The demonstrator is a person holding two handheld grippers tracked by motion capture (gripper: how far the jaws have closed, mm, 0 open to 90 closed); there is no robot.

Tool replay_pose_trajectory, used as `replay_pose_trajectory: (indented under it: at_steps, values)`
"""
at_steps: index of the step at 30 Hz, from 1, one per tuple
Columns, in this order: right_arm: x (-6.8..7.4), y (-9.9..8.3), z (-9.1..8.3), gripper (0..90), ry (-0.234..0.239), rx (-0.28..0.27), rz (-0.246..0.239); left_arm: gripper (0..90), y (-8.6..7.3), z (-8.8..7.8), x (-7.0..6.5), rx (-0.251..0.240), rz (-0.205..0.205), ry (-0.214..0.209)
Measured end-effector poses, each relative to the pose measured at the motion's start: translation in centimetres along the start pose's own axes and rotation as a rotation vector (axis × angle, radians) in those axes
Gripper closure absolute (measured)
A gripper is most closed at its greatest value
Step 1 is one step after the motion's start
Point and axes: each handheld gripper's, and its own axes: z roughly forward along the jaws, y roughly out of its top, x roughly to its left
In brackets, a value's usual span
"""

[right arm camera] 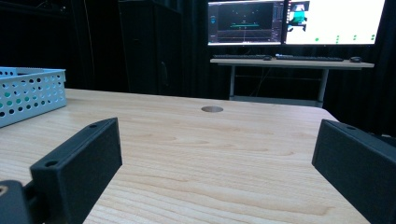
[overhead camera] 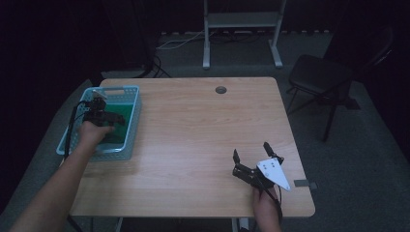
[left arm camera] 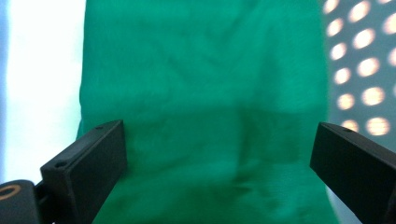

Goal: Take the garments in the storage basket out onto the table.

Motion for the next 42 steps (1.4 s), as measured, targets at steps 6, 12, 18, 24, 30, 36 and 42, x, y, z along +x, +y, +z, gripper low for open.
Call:
replay_pose_trajectory:
  at_steps: [6,12,18,24,30,36,42]
  values:
    - [0.0,0.0,0.0,0.9,0.002,0.0,0.0,3.4,-0.5,0.6,0.1,0.012,0.005,-0.005]
    - [0.0,0.0,0.0,0.9,0.004,0.0,0.0,3.4,-0.5,1.0,-0.3,0.037,0.047,0.024]
    - [0.0,0.0,0.0,0.9,0.01,0.0,0.0,2.5,-0.8,1.4,-1.0,0.047,0.094,0.069]
    - [0.0,0.0,0.0,0.9,0.016,0.001,0.0,2.8,-0.7,1.4,-1.1,0.063,0.087,0.077]
    - [-0.1,0.0,0.0,1.0,0.02,0.001,0.001,22.9,-0.6,0.5,-1.4,0.057,0.079,0.086]
    - [0.0,0.0,0.0,0.9,0.021,-0.001,0.0,61.6,-0.8,0.0,-1.2,0.042,0.112,0.072]
    - [0.0,0.0,0.0,0.9,0.02,-0.001,-0.001,66.0,-0.6,-0.1,-0.7,0.051,0.105,0.041]
